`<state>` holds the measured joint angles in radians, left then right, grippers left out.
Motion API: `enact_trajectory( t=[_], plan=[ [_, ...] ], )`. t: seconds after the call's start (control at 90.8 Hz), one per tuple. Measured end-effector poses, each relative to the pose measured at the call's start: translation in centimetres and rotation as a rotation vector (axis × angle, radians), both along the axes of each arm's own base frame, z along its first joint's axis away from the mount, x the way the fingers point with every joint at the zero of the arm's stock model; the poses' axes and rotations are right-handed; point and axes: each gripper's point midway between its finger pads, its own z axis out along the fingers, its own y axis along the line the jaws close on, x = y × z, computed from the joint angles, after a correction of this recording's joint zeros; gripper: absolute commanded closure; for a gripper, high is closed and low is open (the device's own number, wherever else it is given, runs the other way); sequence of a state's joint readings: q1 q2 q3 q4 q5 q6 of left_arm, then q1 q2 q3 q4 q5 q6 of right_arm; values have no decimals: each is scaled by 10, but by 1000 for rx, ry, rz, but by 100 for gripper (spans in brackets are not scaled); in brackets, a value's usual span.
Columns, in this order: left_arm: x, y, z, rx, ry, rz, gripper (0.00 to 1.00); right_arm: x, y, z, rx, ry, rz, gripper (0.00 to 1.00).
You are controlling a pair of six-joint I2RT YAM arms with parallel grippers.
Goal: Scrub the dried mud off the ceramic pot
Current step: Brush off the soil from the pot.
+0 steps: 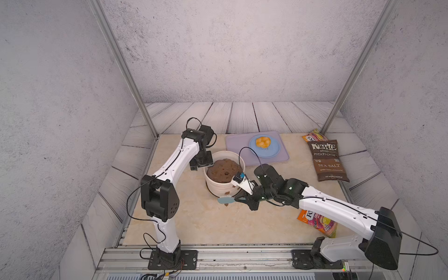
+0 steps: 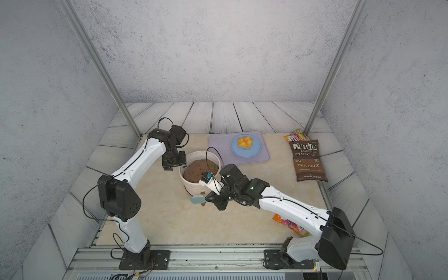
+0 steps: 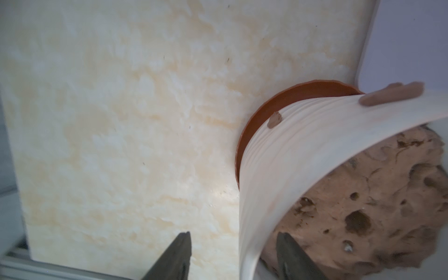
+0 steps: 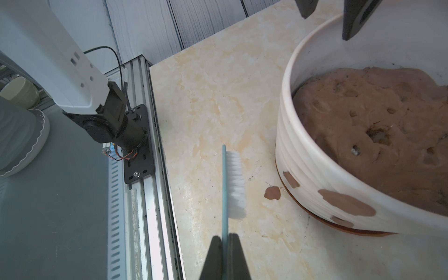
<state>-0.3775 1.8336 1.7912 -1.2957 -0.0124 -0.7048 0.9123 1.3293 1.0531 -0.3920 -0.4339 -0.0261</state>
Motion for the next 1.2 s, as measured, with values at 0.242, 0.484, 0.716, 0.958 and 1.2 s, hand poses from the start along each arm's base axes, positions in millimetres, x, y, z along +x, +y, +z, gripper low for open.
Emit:
enact_trajectory(
  t=[0.242,0.484,0.716,0.958,1.2],
  plan=[
    [-40,-31,-3,-115,79,268,44,2,0,1,5,-4,-5,100],
    [-63,-36,-18,-106,151,409,60,4,-2,5,21,-19,-13,100],
    [-66,-41,-18,-111,157,438,76,11,-1,7,33,-43,-32,100],
    [-66,-42,-18,-118,165,486,88,18,0,8,46,-69,-48,100],
    [-64,-41,-18,-92,176,461,98,23,-3,-17,14,-102,-54,100]
  ],
)
